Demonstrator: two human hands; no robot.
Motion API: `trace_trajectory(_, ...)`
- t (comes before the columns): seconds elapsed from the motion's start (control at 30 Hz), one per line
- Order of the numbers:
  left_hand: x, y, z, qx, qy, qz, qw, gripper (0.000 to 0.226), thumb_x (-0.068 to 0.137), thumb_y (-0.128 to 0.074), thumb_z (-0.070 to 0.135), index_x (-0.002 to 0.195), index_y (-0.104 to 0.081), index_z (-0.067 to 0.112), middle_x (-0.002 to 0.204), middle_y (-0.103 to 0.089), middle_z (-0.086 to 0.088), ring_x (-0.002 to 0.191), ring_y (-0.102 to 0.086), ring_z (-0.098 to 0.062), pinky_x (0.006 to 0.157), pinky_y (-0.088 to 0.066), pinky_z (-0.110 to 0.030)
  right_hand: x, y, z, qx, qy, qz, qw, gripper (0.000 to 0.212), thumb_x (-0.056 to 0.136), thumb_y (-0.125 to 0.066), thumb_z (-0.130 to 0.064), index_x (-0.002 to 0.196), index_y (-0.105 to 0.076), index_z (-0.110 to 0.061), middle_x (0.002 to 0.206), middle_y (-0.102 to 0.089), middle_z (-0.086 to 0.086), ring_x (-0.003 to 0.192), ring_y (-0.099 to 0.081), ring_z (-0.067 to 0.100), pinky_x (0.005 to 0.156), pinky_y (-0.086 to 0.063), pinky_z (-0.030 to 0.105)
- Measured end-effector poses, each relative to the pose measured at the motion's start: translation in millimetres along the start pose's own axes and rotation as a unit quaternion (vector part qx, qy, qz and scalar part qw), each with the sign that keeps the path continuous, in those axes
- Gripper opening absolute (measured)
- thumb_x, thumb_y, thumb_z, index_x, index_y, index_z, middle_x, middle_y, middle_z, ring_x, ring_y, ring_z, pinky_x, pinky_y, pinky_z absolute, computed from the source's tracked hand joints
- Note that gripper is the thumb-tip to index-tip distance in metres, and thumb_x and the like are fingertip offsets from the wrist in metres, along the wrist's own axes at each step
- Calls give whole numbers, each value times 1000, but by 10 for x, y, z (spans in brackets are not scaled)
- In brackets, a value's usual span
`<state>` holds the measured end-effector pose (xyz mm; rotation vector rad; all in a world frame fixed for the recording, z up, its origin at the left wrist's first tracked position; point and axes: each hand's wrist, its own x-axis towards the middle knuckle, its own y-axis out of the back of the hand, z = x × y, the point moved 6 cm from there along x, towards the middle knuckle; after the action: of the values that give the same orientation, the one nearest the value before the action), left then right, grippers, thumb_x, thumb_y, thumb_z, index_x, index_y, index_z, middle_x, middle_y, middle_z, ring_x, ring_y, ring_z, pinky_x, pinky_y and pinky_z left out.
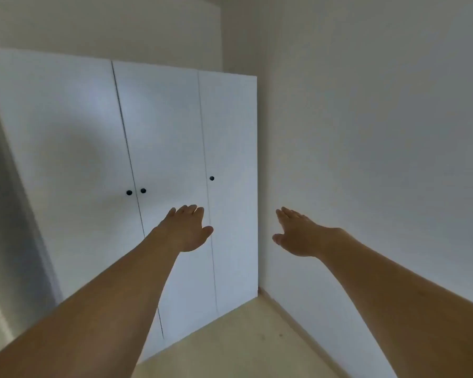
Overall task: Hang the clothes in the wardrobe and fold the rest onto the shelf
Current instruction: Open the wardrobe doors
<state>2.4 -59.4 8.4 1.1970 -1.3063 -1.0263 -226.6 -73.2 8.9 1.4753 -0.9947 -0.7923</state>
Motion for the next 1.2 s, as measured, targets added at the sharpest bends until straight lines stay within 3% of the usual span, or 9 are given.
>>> trace_trajectory(0.23, 863, -51, -1117, 15, 90, -24, 996, 60, 100, -33, 40, 151, -18, 10, 156, -22, -8, 144, -20, -24, 118, -12, -40, 1526, 32, -588, 36, 85, 9, 996, 62, 101, -38, -27, 151, -7, -6, 159, -7, 6, 147, -8, 22, 117, -9, 33)
trace_trajectory(0.4, 1415, 37, -1802, -5, 139, 18, 990, 53, 98, -38, 35, 146, -29, 13, 148, -35, -6, 135, -35, -25, 113, -24, -39, 2592, 54, -1056, 61, 153, 30, 986, 55, 100, -39, -24, 146, -19, 0, 154, -21, 12, 142, -21, 27, 114, -19, 35)
trace_trajectory(0.53, 1690, -212, -2314, 15, 191, -31, 981, 56, 99, -37, 35, 148, -25, 12, 152, -32, -6, 138, -33, -24, 114, -22, -38, 3264, -291, -1475, 74, 200, -29, 977, 66, 100, -37, -27, 152, 0, -12, 161, 2, 3, 148, -1, 20, 120, -7, 35)
trace_trajectory(0.63, 1915, -417, -2734, 0, 227, -48, 973, 59, 99, -36, 36, 151, -20, 11, 157, -23, -7, 142, -26, -24, 117, -19, -38, 3692, -407, -1703, 85, 214, -42, 972, 66, 99, -37, -26, 153, 0, -14, 161, 2, 1, 148, -1, 20, 120, -8, 38)
trace_trajectory(0.83, 2566, -812, -3529, -27, 253, -70, 964, 58, 99, -36, 35, 150, -22, 12, 156, -24, -5, 141, -28, -26, 115, -23, -39, 4714, -583, -2182, 126, 224, -59, 965, 64, 98, -36, -20, 153, -3, -14, 161, -1, -3, 148, -3, 15, 119, -10, 35)
trace_trajectory(1.07, 3554, -1166, -4357, -114, 239, -81, 961, 58, 101, -33, 33, 153, -11, 21, 161, -10, 3, 145, -19, -22, 116, -22, -40, 5960, -728, -2792, 159, 219, -77, 960, 61, 99, -35, -17, 153, -5, -16, 160, -3, -4, 147, -6, 14, 117, -11, 31)
trace_trajectory(1.2, 4039, -1450, -4658, -158, 222, -80, 959, 49, 101, -35, 30, 147, -26, 17, 152, -33, -4, 134, -38, -23, 105, -32, -36, 6557, -718, -3143, 204, 214, -74, 952, 60, 100, -35, -18, 153, -8, -18, 160, -7, -4, 147, -8, 14, 117, -12, 31)
